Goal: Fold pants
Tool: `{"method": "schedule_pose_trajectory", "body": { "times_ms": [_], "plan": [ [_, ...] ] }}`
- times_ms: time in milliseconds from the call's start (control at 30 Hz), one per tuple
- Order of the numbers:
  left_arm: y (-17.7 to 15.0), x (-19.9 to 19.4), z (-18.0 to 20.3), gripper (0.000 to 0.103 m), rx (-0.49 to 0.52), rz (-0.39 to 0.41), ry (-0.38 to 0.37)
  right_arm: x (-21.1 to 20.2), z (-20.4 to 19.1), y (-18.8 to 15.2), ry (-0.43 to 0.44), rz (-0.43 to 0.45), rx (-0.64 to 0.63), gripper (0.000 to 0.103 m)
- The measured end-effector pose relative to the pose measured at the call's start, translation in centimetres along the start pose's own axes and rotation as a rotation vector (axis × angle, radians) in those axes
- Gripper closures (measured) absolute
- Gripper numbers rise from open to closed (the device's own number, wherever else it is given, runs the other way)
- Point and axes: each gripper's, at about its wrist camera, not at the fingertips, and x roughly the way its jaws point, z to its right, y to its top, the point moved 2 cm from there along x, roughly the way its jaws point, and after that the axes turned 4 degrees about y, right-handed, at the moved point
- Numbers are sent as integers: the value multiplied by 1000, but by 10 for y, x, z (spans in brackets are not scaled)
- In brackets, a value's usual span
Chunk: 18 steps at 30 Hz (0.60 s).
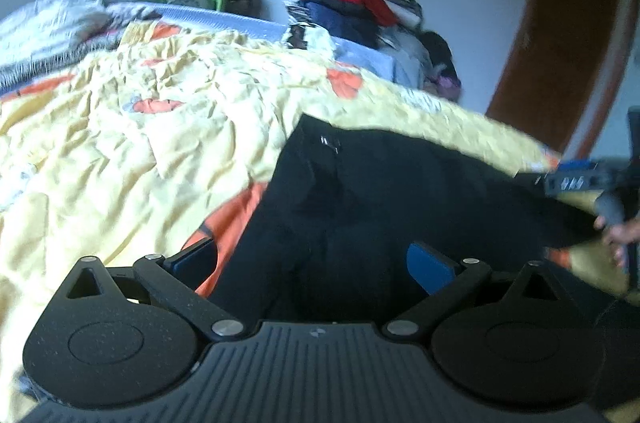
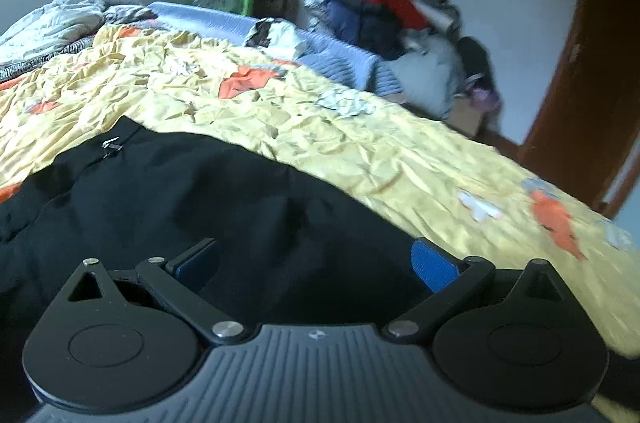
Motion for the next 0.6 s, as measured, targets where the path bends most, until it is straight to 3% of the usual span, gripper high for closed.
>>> {"method": "schedule_pose_trajectory", "body": {
  "times_ms": [200, 333, 467, 533, 600],
  "plan": [
    [33, 38, -8, 4, -164, -53, 5, 58, 4, 30, 68, -28, -73, 1],
    [50, 60, 4, 3, -100, -54, 116, 99, 7, 41, 111, -86, -106, 2],
    [66, 84, 12, 3, -29, -57, 137, 125, 10, 47, 163, -114, -137, 5],
    [72, 94, 12, 3, -31, -67, 129, 137, 13, 47, 210, -164, -126, 12],
    [80, 105, 13, 3, -35, -72, 125, 144, 17, 47, 280, -201, -88, 46]
  ]
}}
